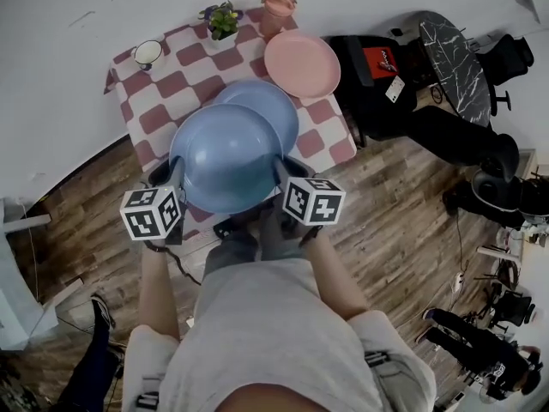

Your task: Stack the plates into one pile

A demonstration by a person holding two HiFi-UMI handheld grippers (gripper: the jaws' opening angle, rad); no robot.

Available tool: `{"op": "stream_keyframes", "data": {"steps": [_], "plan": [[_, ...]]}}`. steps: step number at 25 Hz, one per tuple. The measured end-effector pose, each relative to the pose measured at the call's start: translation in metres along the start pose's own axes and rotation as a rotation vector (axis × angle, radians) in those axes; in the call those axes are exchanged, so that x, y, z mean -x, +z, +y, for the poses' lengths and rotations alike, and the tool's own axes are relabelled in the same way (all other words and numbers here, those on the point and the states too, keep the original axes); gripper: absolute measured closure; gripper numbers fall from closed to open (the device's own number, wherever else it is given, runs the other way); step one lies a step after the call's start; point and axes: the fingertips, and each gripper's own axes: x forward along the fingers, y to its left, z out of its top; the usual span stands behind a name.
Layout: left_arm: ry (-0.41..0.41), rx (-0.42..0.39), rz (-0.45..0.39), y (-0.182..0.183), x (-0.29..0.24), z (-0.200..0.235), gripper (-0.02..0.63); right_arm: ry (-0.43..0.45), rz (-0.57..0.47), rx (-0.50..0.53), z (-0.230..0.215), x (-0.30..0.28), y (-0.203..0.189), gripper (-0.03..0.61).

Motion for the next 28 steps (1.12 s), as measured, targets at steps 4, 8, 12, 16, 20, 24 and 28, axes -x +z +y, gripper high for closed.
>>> {"op": "stream_keyframes", "data": {"steps": [4, 8, 12, 16, 20, 24, 28], "plan": [[-0.034, -0.03, 0.017, 0.009, -0.02, -0.025, 0.558, -0.036, -0.021, -0.032, -0.027, 0.012, 0.007, 0.56], [-0.038, -0.043, 0.035, 0.018, -0.038, -0.041, 0.558, -0.041, -0.021, -0.045, -0.048, 0.014, 0.018, 0.56], [-0.023, -0.028, 0.054, 0.026, -0.06, -0.048, 0.557, -0.036, -0.007, -0.021, -0.066, 0.004, 0.039, 0.56], [0.009, -0.007, 0.085, 0.032, -0.083, -0.047, 0.554, -0.024, 0.028, -0.001, -0.081, -0.016, 0.056, 0.56], [0.06, 0.005, 0.128, 0.031, -0.102, -0.043, 0.549, -0.007, 0.079, 0.002, -0.094, -0.037, 0.062, 0.561], [0.093, 0.007, 0.176, 0.024, -0.117, -0.037, 0.545, 0.003, 0.132, 0.008, -0.103, -0.056, 0.061, 0.56], [0.115, 0.002, 0.218, 0.017, -0.128, -0.034, 0.541, 0.006, 0.179, 0.012, -0.112, -0.069, 0.058, 0.56]]}}
